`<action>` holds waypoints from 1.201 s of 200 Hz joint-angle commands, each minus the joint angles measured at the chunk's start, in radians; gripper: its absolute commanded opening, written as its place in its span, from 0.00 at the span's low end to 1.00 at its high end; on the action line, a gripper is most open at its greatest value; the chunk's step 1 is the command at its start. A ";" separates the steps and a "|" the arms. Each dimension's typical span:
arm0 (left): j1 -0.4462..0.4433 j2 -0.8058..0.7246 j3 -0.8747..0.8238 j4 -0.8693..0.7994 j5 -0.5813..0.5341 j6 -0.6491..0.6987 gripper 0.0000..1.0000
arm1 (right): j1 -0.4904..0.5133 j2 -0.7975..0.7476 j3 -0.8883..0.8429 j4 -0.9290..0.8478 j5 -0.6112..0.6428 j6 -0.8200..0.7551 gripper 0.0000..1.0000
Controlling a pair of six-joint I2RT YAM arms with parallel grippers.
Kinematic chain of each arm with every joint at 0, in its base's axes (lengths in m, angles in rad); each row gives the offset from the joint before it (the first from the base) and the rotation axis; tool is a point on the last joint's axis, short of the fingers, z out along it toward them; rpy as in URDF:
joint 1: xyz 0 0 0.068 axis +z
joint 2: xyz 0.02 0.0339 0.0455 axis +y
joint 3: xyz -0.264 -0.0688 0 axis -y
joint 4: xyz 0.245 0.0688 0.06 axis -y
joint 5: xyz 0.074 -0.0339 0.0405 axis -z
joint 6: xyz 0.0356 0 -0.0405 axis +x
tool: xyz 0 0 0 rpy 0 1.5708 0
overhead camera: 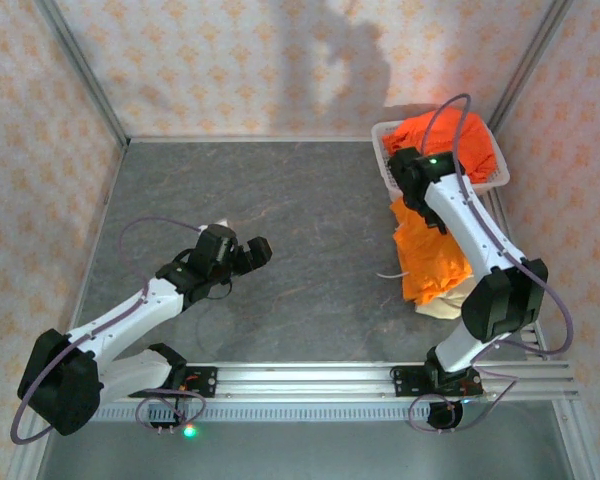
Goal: Fold and stack the shorts
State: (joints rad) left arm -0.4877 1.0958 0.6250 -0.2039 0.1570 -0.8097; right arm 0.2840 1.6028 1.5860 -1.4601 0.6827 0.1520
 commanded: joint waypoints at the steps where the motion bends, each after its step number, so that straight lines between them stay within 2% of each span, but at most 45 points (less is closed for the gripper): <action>1: 0.012 0.003 0.034 0.003 -0.010 0.021 1.00 | -0.041 -0.027 0.014 -0.025 0.105 -0.002 0.00; 27: 0.012 0.011 0.042 0.003 -0.009 0.023 1.00 | -0.089 -0.002 -0.035 0.022 0.128 -0.014 0.00; 47: 0.012 0.017 0.051 -0.001 -0.004 0.028 1.00 | -0.131 0.051 -0.058 0.005 0.189 0.025 0.05; 62: 0.012 0.015 0.057 -0.011 -0.004 0.034 1.00 | -0.149 0.078 -0.068 0.005 0.208 0.044 0.12; 71: 0.013 0.012 0.060 -0.019 -0.004 0.041 1.00 | -0.166 0.087 -0.077 0.012 0.220 0.049 0.23; 75: 0.012 0.009 0.061 -0.021 -0.005 0.042 1.00 | -0.174 0.089 -0.079 0.014 0.221 0.053 0.30; 83: 0.011 0.002 0.059 -0.025 -0.006 0.047 1.00 | -0.191 0.089 -0.077 0.016 0.218 0.061 0.52; 97: 0.013 -0.017 0.052 -0.025 -0.010 0.049 1.00 | -0.202 0.072 -0.064 0.021 0.214 0.072 0.68; 104: 0.012 -0.027 0.046 -0.022 -0.013 0.050 1.00 | -0.203 0.055 -0.055 0.032 0.208 0.074 0.81; 110: 0.013 -0.037 0.041 -0.017 -0.015 0.052 1.00 | -0.203 0.037 -0.045 0.047 0.179 0.069 0.85; 123: 0.012 -0.057 0.027 -0.005 -0.023 0.048 1.00 | -0.201 -0.017 -0.026 0.115 0.039 0.020 0.89; 147: 0.014 -0.088 0.002 0.025 -0.028 0.047 1.00 | -0.200 -0.106 -0.008 0.282 -0.316 -0.030 1.00; 164: 0.013 -0.104 -0.005 0.031 -0.027 0.049 1.00 | -0.191 -0.097 0.025 0.380 -0.481 -0.028 0.99; 189: 0.013 -0.125 -0.005 0.013 -0.032 0.056 1.00 | -0.157 0.031 0.154 0.453 -0.516 -0.026 0.99; 240: 0.013 -0.174 -0.008 -0.039 -0.057 0.063 1.00 | -0.165 0.495 0.668 0.396 -0.572 0.057 0.98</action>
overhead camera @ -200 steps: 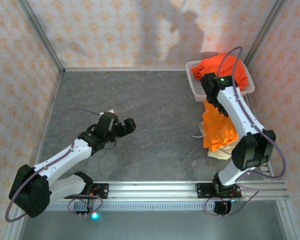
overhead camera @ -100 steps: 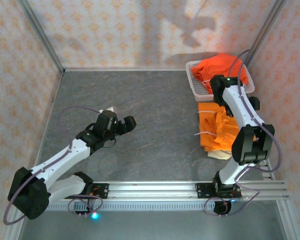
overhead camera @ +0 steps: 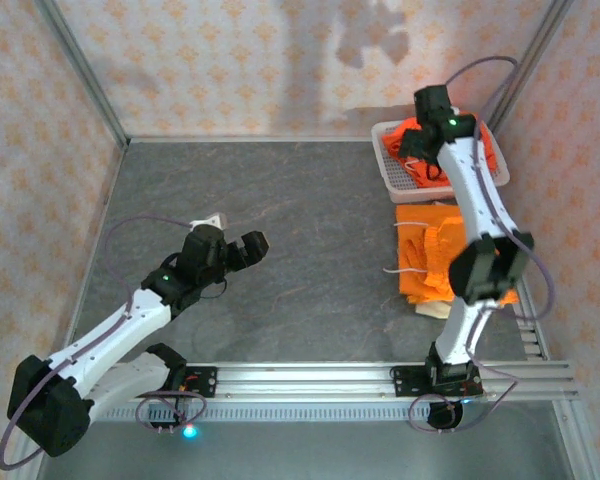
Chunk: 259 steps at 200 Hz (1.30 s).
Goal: Fold and stack the shorts
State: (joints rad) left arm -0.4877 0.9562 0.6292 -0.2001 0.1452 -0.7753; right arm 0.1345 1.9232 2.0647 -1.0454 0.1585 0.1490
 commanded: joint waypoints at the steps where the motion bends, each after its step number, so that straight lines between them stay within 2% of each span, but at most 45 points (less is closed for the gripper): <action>1: 0.013 -0.036 -0.012 -0.043 -0.045 0.028 1.00 | -0.017 0.184 0.198 -0.021 -0.048 0.063 0.98; 24: 0.012 -0.062 -0.024 -0.060 -0.062 0.029 1.00 | -0.037 0.386 0.438 -0.054 -0.071 0.112 0.91; 45: 0.012 -0.075 -0.031 -0.073 -0.074 0.031 1.00 | -0.051 0.523 0.572 -0.033 -0.101 0.130 0.84; 110: 0.013 -0.064 -0.028 -0.099 -0.091 0.044 1.00 | -0.067 0.701 0.621 0.150 -0.125 0.125 0.65; 145: 0.015 -0.060 -0.034 -0.100 -0.099 0.042 1.00 | -0.081 0.771 0.652 0.196 -0.127 0.133 0.64; 163: 0.014 -0.052 -0.033 -0.102 -0.097 0.042 1.00 | -0.093 0.793 0.652 0.218 -0.138 0.144 0.59; 182: 0.014 -0.046 -0.032 -0.104 -0.096 0.041 1.00 | -0.100 0.813 0.656 0.226 -0.145 0.145 0.47; 228: 0.014 -0.033 -0.037 -0.091 -0.096 0.028 1.00 | -0.104 0.778 0.658 0.219 -0.159 0.110 0.07; 259: 0.014 -0.032 -0.043 -0.076 -0.089 0.017 1.00 | -0.103 0.672 0.620 0.223 -0.178 0.091 0.00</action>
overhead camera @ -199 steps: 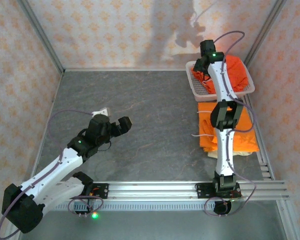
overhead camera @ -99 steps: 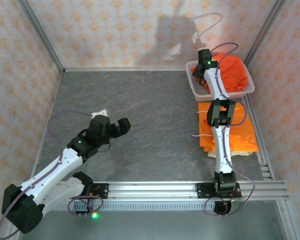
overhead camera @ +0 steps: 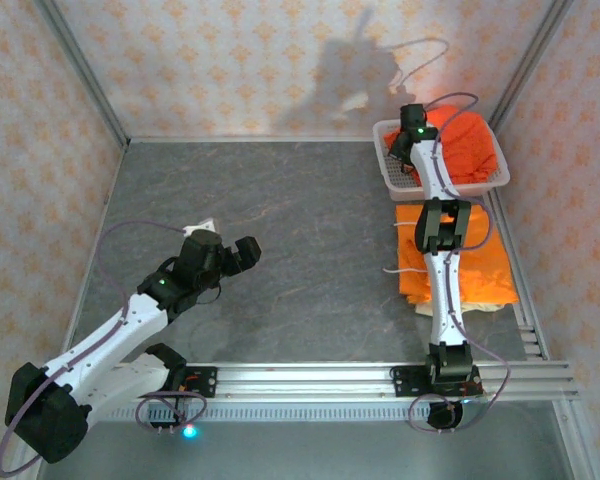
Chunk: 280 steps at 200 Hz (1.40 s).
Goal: Fold and stack the shorts
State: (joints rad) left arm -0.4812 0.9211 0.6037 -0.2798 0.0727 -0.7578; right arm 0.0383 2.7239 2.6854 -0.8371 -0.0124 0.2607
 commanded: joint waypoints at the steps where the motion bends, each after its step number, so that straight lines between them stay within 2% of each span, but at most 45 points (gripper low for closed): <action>1: 0.008 0.003 -0.018 0.004 -0.016 0.000 1.00 | -0.007 -0.133 -0.002 0.015 -0.007 -0.021 0.00; 48: 0.008 -0.023 -0.024 -0.007 -0.022 -0.005 1.00 | 0.020 -0.358 -0.140 0.055 0.009 -0.059 0.00; 92: 0.008 -0.047 -0.037 -0.010 -0.025 -0.006 1.00 | 0.081 -0.635 -0.433 0.200 0.020 -0.075 0.00; 112: 0.008 -0.047 -0.038 -0.009 -0.022 -0.006 1.00 | 0.099 -0.733 -0.500 0.255 -0.010 -0.070 0.00; 156: 0.008 -0.051 -0.044 0.000 -0.023 -0.007 1.00 | 0.115 -0.810 -0.349 0.185 -0.163 -0.070 0.00; 187: 0.007 -0.050 -0.051 0.011 -0.027 -0.013 1.00 | 0.173 -0.863 -0.286 0.199 -0.249 -0.069 0.00; 249: 0.008 -0.073 -0.044 -0.004 -0.049 -0.019 1.00 | 0.436 -0.883 -0.094 0.132 -0.442 -0.178 0.00; 280: 0.009 -0.106 -0.050 -0.011 -0.073 -0.028 1.00 | 0.537 -0.924 -0.097 0.109 -0.553 -0.220 0.00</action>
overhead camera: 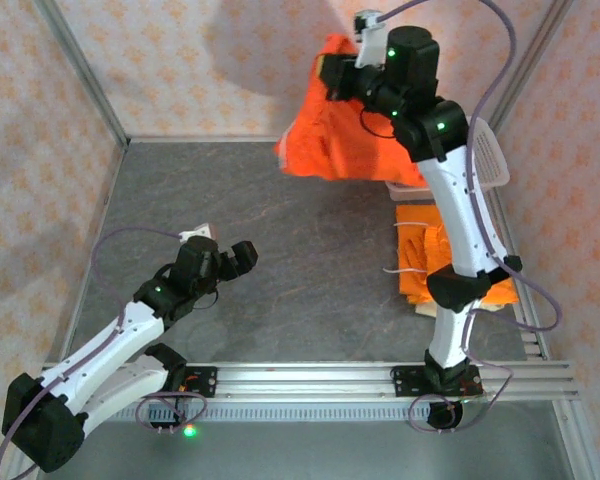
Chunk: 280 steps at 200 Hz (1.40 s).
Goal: Fold and stack the shorts
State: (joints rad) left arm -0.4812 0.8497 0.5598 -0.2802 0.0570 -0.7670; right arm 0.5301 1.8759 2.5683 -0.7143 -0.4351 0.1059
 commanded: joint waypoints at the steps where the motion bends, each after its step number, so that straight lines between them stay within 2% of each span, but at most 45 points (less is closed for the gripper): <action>1: 0.009 -0.036 -0.006 -0.010 -0.058 -0.019 1.00 | 0.047 -0.078 0.018 -0.015 -0.130 -0.066 0.00; 13: 0.008 -0.054 -0.009 -0.012 -0.069 -0.021 1.00 | 0.049 -0.099 -0.024 -0.032 -0.119 -0.088 0.00; 43: 0.009 -0.111 -0.020 -0.021 -0.098 -0.026 1.00 | 0.050 -0.177 -0.241 -0.102 0.014 -0.192 0.00; 63: 0.008 -0.163 -0.028 -0.031 -0.118 -0.025 1.00 | 0.048 -0.276 -0.500 -0.094 0.083 -0.214 0.00; 97: 0.008 -0.248 -0.041 -0.024 -0.138 -0.018 1.00 | 0.048 -0.549 -1.047 0.080 0.260 -0.166 0.00; 110: 0.008 -0.259 -0.041 -0.017 -0.141 -0.010 1.00 | 0.046 -0.626 -1.173 0.100 0.365 -0.126 0.00; 126: 0.008 -0.246 -0.033 -0.005 -0.134 0.001 1.00 | 0.038 -0.677 -1.252 0.045 0.477 -0.076 0.00; 156: 0.009 -0.173 -0.013 0.024 -0.090 0.010 1.00 | 0.033 -0.724 -1.302 -0.082 0.596 0.002 0.27; 164: 0.008 -0.149 -0.009 0.037 -0.072 0.012 1.00 | 0.033 -0.736 -1.306 -0.105 0.594 0.027 0.40; 180: 0.009 -0.092 0.011 0.066 -0.028 0.021 1.00 | 0.032 -0.768 -1.334 -0.110 0.549 0.074 0.75; 191: 0.008 -0.040 0.036 0.081 0.007 0.030 1.00 | 0.031 -0.787 -1.358 -0.095 0.525 0.111 0.86; 214: 0.008 0.090 0.105 0.112 0.122 0.077 1.00 | 0.029 -0.795 -1.406 -0.054 0.503 0.185 0.95; 249: -0.001 0.341 0.281 0.059 0.250 0.170 0.99 | 0.014 -0.775 -1.429 -0.042 0.537 0.252 0.97; 280: -0.004 0.604 0.495 -0.115 0.228 0.271 0.95 | -0.024 -0.799 -1.445 -0.028 0.515 0.282 1.00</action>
State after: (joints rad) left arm -0.4831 1.3029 0.9188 -0.2630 0.2584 -0.6144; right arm 0.5323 1.1042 1.1328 -0.7753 0.0631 0.3298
